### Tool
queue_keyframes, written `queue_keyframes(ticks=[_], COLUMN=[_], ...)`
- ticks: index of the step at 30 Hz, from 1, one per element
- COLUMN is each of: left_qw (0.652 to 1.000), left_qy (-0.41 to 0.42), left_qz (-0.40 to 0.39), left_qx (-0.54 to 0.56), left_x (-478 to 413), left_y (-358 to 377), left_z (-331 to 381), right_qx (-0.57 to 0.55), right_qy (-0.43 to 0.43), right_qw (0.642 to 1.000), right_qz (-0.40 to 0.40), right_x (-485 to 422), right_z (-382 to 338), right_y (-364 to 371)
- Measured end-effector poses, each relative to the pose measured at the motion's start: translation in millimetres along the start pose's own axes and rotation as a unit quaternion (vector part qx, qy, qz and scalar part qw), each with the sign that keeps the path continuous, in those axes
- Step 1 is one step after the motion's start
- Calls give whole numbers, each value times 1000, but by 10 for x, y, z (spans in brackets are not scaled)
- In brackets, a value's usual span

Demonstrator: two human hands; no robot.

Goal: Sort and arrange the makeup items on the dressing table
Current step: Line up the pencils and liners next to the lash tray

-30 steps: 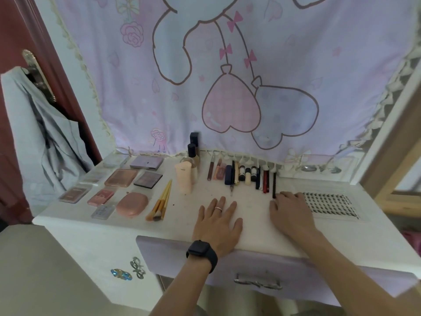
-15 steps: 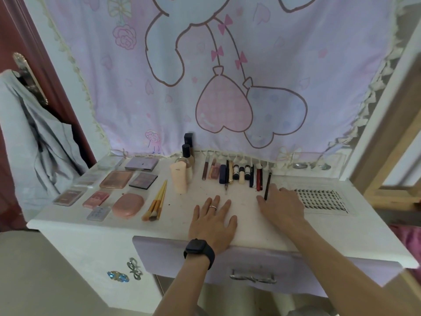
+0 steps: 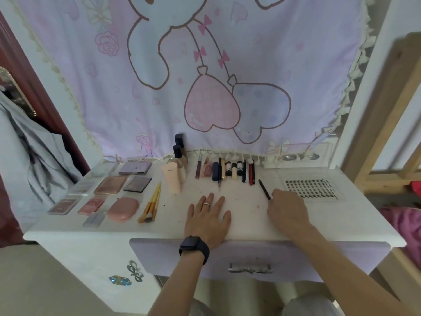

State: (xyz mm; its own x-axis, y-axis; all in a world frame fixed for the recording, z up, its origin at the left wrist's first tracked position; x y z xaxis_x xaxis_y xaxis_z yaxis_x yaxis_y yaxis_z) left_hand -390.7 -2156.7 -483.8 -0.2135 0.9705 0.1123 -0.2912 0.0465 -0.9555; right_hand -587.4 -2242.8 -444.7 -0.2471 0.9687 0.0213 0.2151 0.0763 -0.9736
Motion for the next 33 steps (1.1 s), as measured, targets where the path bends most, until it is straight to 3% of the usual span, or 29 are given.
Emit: queue_keyframes(ticks=[3,5,8,10,13,18,23,25,29,33], left_qw=[999,993,969,929,893,878,849,840,836,906], left_qy=[9,51,188,284,345,373,413,426,451,342], left_qz=[32,74,158,220,253,242,240,241,222,198], left_qx=[43,71,-11,-93,-141,-175,-225,-235,-220,-153], left_x=[28,73,193,240,287,354,482,529,573,595], left_y=[-36,-82,-162,-182,-257,-389,-463,-494,-516,-559], left_z=[-2,30,192,290,382,458,416,411,371,-7], right_qx=[-175,-316,-400,-451,-475,-364,-504,-520,-358,-329], right_qy=[-45,-69,-108,-128,-139,-156,-143,-145,-223,-213], right_qw=[984,944,899,871,859,900,796,775,881,915], right_qz=[-12,-70,-142,-147,-130,-184,-303,-329,-213,-95], right_x=[213,356,472,503,521,628,752,781,802,797], right_z=[111,172,246,277,320,283,270,262,247,572], right_y=[25,54,63,3,-89,-64,-19,-28,-88,-216])
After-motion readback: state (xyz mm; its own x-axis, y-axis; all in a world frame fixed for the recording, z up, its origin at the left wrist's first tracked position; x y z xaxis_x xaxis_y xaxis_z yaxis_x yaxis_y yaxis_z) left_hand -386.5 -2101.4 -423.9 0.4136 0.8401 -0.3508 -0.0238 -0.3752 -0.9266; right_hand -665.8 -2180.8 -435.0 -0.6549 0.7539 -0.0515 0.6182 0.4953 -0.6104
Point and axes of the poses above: each hand's wrist, its own x-axis away from the middle knuckle, its own y-axis out of the palm, z = x × y, the point moved 2 cm from there along -x, towards the middle knuckle, and after that the axes turned 9 degrees about -z, right-handed, at the moved point
